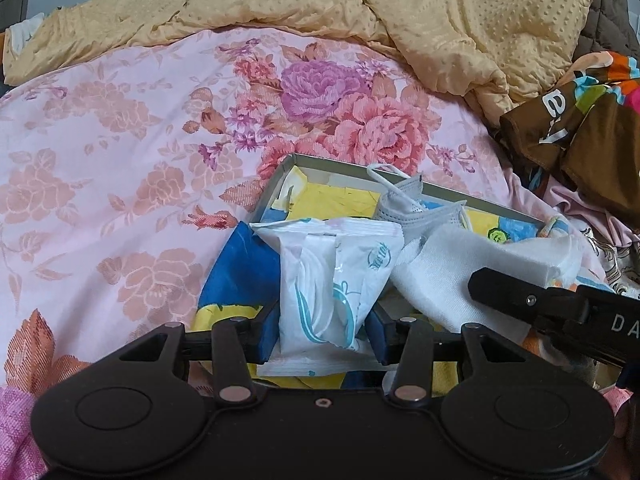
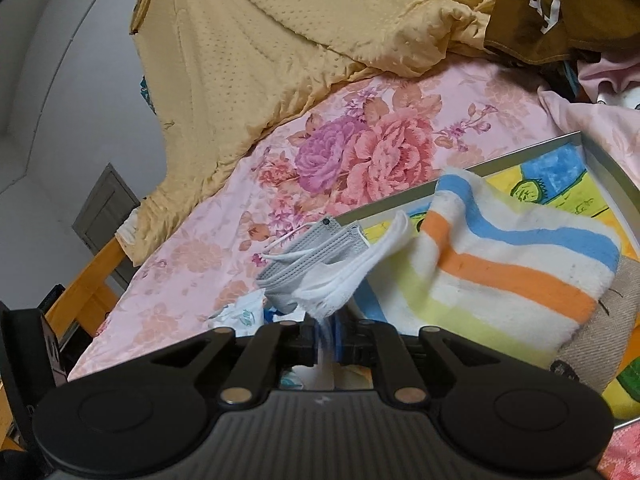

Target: Organize soft objects

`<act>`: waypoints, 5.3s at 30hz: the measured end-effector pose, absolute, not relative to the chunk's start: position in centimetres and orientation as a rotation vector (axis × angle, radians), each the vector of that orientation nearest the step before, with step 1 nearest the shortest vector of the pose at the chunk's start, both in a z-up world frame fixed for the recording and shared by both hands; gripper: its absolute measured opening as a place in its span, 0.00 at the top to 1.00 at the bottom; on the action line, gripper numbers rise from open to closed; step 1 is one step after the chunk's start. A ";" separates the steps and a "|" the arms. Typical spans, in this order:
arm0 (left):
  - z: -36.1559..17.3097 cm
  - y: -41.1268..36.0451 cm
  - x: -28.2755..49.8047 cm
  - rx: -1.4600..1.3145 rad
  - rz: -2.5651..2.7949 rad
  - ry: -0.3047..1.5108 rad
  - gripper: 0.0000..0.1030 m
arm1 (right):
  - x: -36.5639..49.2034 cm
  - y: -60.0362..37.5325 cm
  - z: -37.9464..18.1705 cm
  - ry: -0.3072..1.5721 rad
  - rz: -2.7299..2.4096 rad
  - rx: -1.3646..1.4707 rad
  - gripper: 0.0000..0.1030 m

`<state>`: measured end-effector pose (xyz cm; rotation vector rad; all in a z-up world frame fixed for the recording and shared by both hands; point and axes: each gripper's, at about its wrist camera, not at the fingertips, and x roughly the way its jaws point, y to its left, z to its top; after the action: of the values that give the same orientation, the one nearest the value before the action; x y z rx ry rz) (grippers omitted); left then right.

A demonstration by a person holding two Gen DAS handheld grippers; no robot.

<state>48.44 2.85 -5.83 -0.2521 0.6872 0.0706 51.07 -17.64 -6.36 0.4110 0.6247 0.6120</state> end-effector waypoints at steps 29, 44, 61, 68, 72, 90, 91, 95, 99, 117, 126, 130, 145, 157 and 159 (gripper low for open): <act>-4.9 3.4 44.7 -0.332 0.110 0.666 0.23 | 48.8 -18.8 -4.2 0.690 0.640 0.426 0.17; -0.8 2.6 37.5 -0.346 0.139 0.586 0.11 | 43.4 -23.0 -0.4 0.646 0.607 0.414 0.03; 3.1 -0.4 29.0 -0.245 0.091 0.523 0.03 | 32.7 -27.0 2.6 0.545 0.492 0.248 0.00; 3.1 -1.7 25.5 -0.226 0.037 0.513 0.01 | 29.0 -27.0 1.7 0.543 0.445 0.181 0.00; 2.7 -2.0 23.7 -0.223 0.018 0.508 0.01 | 27.5 -27.0 0.9 0.552 0.416 0.161 0.00; -1.6 -2.0 16.5 -0.203 -0.010 0.534 0.01 | 21.4 -28.3 -1.6 0.562 0.297 0.209 0.00; -1.8 -1.9 16.1 -0.209 -0.013 0.535 0.01 | 21.0 -28.3 -1.6 0.560 0.295 0.210 0.00; -2.4 -1.2 15.0 -0.219 -0.013 0.534 0.01 | 19.6 -28.2 -1.6 0.560 0.283 0.204 0.00; -2.2 -0.5 14.2 -0.241 -0.002 0.529 0.01 | 18.2 -27.7 -2.3 0.582 0.272 0.196 0.00; -1.4 0.0 9.1 -0.193 0.066 0.460 0.01 | 12.8 -25.7 -2.3 0.487 0.250 0.067 0.00; -2.0 0.5 8.2 -0.190 0.096 0.424 0.01 | 12.4 -24.5 -3.0 0.469 0.264 -0.007 0.00; -2.3 0.3 8.2 -0.172 0.102 0.428 0.01 | 12.8 -23.8 -3.5 0.506 0.283 -0.033 0.00; -3.5 0.4 8.3 -0.161 0.111 0.454 0.01 | 14.1 -23.8 -4.4 0.574 0.290 -0.007 0.00; -3.8 0.2 8.1 -0.150 0.108 0.460 0.01 | 14.2 -23.9 -4.4 0.575 0.290 0.004 0.00; -3.9 0.2 8.1 -0.148 0.109 0.463 0.01 | 14.1 -23.9 -4.4 0.576 0.288 0.005 0.00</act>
<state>8.12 0.21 -3.90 -0.1480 0.4626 0.1088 14.15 -23.88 -4.44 0.0046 0.5757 0.2884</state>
